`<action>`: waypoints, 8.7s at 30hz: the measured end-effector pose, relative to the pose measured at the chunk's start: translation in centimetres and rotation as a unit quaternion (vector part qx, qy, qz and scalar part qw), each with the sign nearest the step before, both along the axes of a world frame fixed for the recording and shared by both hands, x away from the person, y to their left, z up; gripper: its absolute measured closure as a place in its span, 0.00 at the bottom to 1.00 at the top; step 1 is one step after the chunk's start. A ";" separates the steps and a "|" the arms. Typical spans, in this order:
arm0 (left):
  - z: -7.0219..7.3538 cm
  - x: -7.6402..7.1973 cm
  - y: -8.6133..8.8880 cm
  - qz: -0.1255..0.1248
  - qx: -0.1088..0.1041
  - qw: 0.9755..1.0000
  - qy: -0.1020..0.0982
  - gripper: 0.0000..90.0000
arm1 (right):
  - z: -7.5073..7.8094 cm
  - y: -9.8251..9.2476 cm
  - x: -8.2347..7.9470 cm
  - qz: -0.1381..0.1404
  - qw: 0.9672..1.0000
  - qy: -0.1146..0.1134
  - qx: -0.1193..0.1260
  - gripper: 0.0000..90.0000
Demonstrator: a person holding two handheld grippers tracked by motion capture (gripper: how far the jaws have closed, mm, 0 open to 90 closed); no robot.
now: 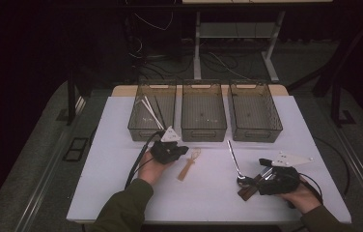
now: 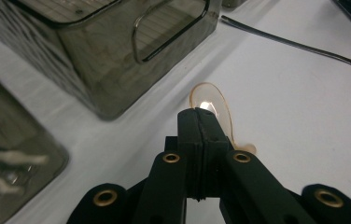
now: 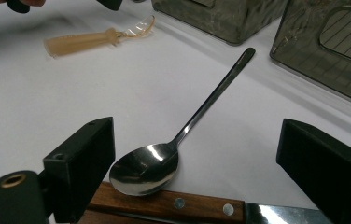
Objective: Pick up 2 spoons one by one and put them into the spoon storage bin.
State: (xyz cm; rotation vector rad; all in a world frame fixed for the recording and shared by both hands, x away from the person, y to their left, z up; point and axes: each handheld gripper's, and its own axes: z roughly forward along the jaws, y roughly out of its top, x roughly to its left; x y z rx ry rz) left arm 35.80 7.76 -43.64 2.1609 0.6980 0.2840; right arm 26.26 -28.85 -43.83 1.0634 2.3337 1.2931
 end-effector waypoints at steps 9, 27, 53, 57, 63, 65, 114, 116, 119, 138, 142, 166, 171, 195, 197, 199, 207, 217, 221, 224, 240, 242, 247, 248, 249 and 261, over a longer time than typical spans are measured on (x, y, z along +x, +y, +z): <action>-0.4 1.1 -1.7 0.008 0.018 1.000 0.001 0.99 | 0.0 0.0 0.0 -0.002 1.000 0.001 -0.001 0.13; -1.2 1.9 -3.3 0.007 0.041 0.999 0.003 0.99 | 0.1 -0.2 0.0 -0.003 1.000 -0.001 0.001 0.13; -1.6 2.4 -5.6 -0.020 0.042 0.999 0.008 0.99 | 0.1 -0.2 -0.1 -0.004 1.000 -0.002 0.001 0.13; -1.6 2.2 -6.3 -0.033 0.041 0.999 0.007 0.99 | 0.1 -0.3 -0.1 -0.005 1.000 -0.002 0.001 0.13; -1.7 1.8 -7.0 -0.049 0.036 0.998 0.010 0.99 | 0.1 -0.2 -0.1 -0.004 1.000 -0.002 0.001 0.13; -1.7 1.8 -7.2 -0.051 0.035 0.998 0.009 0.99 | 0.1 -0.2 -0.1 -0.004 1.000 -0.002 0.000 0.13; -1.1 -5.3 -0.5 -0.048 0.053 0.997 0.034 0.81 | 0.1 0.1 -0.2 0.000 1.000 -0.008 -0.011 0.13; -1.0 -5.2 -0.5 -0.049 0.054 0.997 0.032 0.81 | 0.0 0.2 -0.2 0.002 1.000 -0.007 -0.011 0.13; -0.8 -5.1 -0.4 -0.048 0.049 0.997 0.032 0.81 | -0.1 0.3 -0.1 0.006 1.000 -0.008 -0.008 0.13; 1.7 -4.0 0.3 -0.055 -0.007 0.998 0.033 0.81 | -0.1 0.4 -0.1 0.006 1.000 -0.007 -0.012 0.13; 2.3 -3.6 0.3 -0.056 -0.015 0.998 0.027 0.81 | -0.2 0.4 -0.1 0.005 1.000 -0.006 -0.013 0.13; 6.9 3.0 -2.7 -0.043 -0.031 0.999 -0.009 0.81 | -0.1 0.3 -0.1 0.001 1.000 -0.007 -0.009 0.13; 7.0 5.0 -3.1 -0.019 -0.019 1.000 -0.008 0.81 | -0.1 0.3 0.0 0.001 1.000 -0.007 -0.009 0.13; 5.2 10.1 -6.1 0.044 0.053 0.996 0.056 0.81 | 0.0 0.2 -0.1 0.005 1.000 -0.010 -0.007 0.13; 5.0 10.1 -6.3 0.043 0.058 0.996 0.061 0.80 | 0.0 0.2 -0.1 0.005 1.000 -0.010 -0.008 0.13; 4.8 10.1 -6.4 0.048 0.058 0.995 0.060 0.79 | 0.0 0.2 -0.1 0.005 1.000 -0.010 -0.007 0.13; 5.4 9.8 -6.1 0.048 0.039 0.997 0.043 0.67 | 0.0 0.2 -0.1 0.005 1.000 -0.010 -0.007 0.13; 6.5 8.3 -4.5 0.036 -0.001 0.999 0.018 0.56 | 0.0 0.2 -0.1 0.003 1.000 -0.008 -0.008 0.13; 6.7 7.4 -3.4 0.029 -0.019 0.999 0.010 0.52 | -0.1 0.2 -0.1 0.002 1.000 -0.008 -0.009 0.13; 6.8 6.4 -2.7 0.022 -0.035 0.999 0.010 0.48 | -0.1 0.2 0.0 0.000 1.000 -0.008 -0.009 0.13; 5.1 -0.6 0.8 -0.016 -0.065 0.998 -0.016 0.24 | -0.2 0.3 0.0 -0.003 1.000 -0.005 -0.012 0.13; 4.5 -1.4 1.5 -0.014 -0.064 0.998 -0.016 0.22 | -0.1 0.3 0.0 -0.003 1.000 -0.006 -0.013 0.13; 3.2 -3.4 2.9 -0.003 -0.052 0.998 -0.021 0.19 | -0.1 0.2 0.0 -0.006 1.000 -0.008 -0.012 0.13; 3.0 -3.8 3.2 -0.004 -0.052 0.998 -0.022 0.18 | -0.1 0.1 0.0 -0.006 1.000 -0.009 -0.012 0.13; 2.8 -4.1 3.4 -0.003 -0.052 0.998 -0.022 0.17 | -0.1 0.1 0.0 -0.007 1.000 -0.008 -0.012 0.13; 0.8 -7.1 6.3 0.004 -0.060 0.998 -0.031 0.06 | 0.1 0.1 0.0 -0.010 1.000 -0.006 -0.011 0.13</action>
